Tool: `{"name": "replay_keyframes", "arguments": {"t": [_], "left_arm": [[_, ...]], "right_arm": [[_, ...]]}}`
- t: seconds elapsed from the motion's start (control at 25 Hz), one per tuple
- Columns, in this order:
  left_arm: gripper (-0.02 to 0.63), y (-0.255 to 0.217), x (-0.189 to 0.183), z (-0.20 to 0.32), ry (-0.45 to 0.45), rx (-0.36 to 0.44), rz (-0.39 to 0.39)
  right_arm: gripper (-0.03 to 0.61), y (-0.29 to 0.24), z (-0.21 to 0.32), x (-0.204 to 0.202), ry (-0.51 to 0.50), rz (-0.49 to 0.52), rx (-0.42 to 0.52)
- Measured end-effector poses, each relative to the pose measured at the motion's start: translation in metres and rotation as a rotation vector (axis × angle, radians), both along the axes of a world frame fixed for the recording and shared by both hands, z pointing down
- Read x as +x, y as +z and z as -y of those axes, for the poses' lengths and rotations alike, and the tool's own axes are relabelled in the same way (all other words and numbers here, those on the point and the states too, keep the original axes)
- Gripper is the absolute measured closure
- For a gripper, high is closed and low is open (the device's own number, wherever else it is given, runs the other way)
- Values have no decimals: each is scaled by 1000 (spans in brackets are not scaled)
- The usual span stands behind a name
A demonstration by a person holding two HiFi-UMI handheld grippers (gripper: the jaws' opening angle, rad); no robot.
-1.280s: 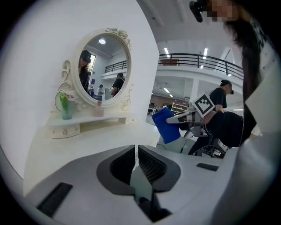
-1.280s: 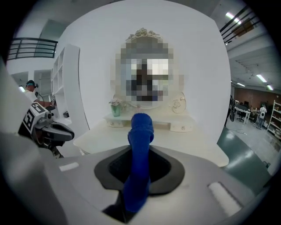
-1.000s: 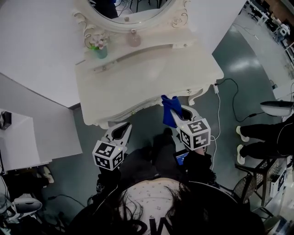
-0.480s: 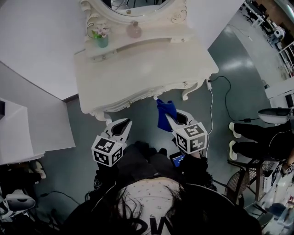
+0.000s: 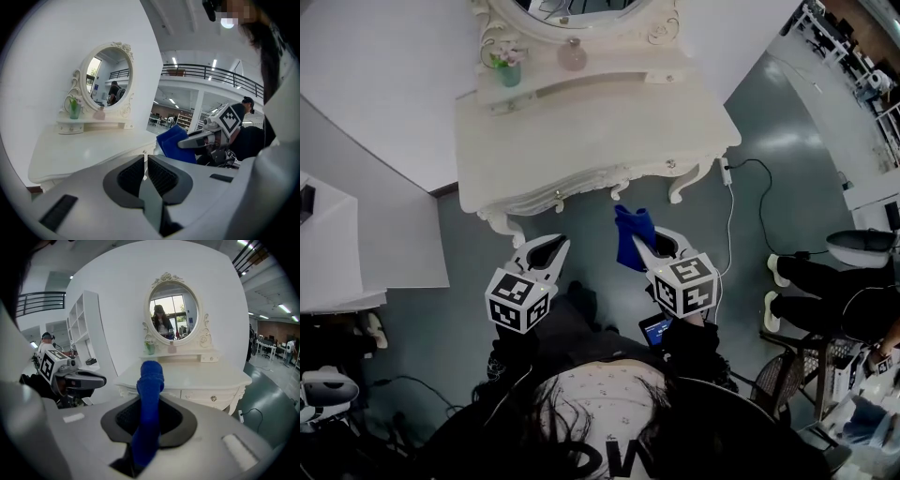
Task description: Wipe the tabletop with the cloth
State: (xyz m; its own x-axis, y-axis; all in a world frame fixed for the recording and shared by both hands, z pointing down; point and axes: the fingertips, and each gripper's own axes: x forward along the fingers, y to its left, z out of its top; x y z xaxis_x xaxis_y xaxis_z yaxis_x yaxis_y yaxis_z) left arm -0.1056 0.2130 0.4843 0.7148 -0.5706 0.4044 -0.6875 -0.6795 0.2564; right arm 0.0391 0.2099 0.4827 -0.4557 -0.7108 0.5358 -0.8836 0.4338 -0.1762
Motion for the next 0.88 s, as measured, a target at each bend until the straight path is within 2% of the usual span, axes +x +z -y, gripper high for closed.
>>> {"name": "replay_keyframes", "arguments": {"t": [0.6,0.88], "left_arm": [[612,7,41,-98,-30,2,55],[612,7,45,-144,-44,4,66]], "right_arm": [[500,8,-95,34,-43,51,10],[500,9,-140,34,-69,62,11]]}}
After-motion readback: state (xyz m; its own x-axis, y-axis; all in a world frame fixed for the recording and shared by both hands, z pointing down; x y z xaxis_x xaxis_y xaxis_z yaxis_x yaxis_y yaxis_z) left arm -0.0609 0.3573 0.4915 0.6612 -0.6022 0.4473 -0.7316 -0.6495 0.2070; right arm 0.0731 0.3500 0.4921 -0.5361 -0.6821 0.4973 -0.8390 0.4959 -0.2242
